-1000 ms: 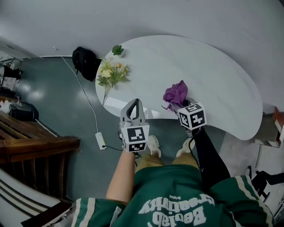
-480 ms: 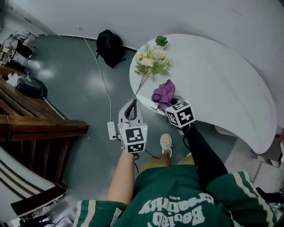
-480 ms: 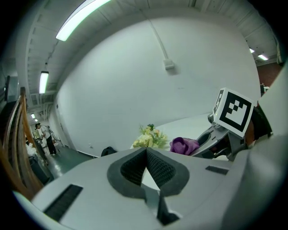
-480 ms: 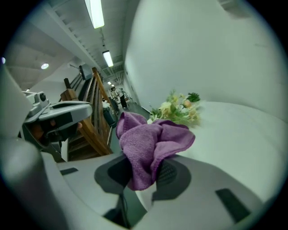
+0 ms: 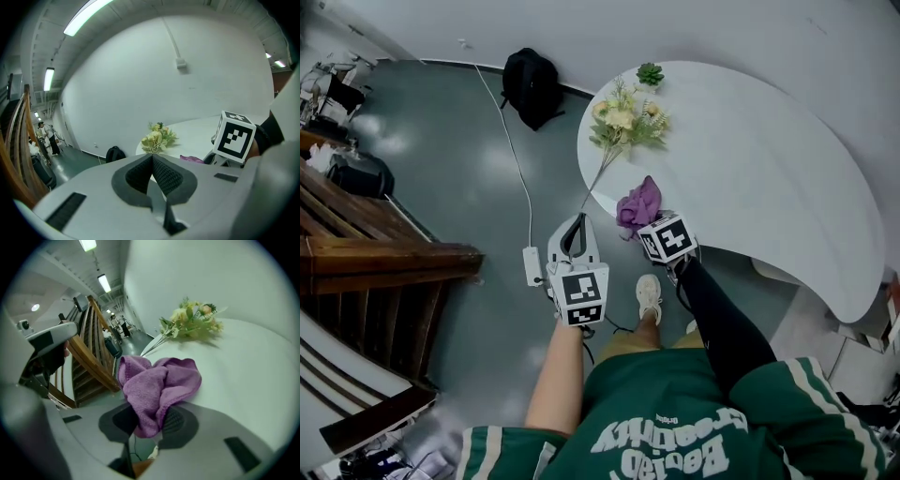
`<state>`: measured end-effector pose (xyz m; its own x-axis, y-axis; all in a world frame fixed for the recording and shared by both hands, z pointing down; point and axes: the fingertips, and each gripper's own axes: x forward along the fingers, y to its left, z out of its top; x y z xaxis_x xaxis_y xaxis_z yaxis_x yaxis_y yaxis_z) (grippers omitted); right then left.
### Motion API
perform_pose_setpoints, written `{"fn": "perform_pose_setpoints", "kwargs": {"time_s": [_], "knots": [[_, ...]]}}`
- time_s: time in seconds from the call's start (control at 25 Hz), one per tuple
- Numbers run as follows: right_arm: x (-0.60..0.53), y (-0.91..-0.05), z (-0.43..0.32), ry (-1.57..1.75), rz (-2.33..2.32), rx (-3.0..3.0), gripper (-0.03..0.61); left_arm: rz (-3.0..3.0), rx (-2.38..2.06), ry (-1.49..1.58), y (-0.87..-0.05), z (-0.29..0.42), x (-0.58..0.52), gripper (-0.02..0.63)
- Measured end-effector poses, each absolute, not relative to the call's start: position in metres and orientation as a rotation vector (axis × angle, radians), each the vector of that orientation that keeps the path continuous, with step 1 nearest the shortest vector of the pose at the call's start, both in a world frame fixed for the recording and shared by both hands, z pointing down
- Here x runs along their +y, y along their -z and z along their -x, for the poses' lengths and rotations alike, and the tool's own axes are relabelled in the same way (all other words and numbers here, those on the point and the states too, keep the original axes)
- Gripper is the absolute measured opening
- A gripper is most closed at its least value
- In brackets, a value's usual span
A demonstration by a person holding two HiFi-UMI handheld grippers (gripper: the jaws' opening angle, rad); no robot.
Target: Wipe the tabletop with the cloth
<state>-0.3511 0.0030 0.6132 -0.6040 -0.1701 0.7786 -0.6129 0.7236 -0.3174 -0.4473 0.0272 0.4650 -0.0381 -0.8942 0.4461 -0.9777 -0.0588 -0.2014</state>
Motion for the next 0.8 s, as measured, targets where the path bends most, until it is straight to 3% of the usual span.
{"fn": "perform_pose_setpoints", "kwargs": {"time_s": [0.8], "knots": [[0.001,-0.613,0.18,-0.788,-0.743,-2.101,0.109,-2.223,-1.876,-0.729,-0.458,0.285,0.0,0.002]]}}
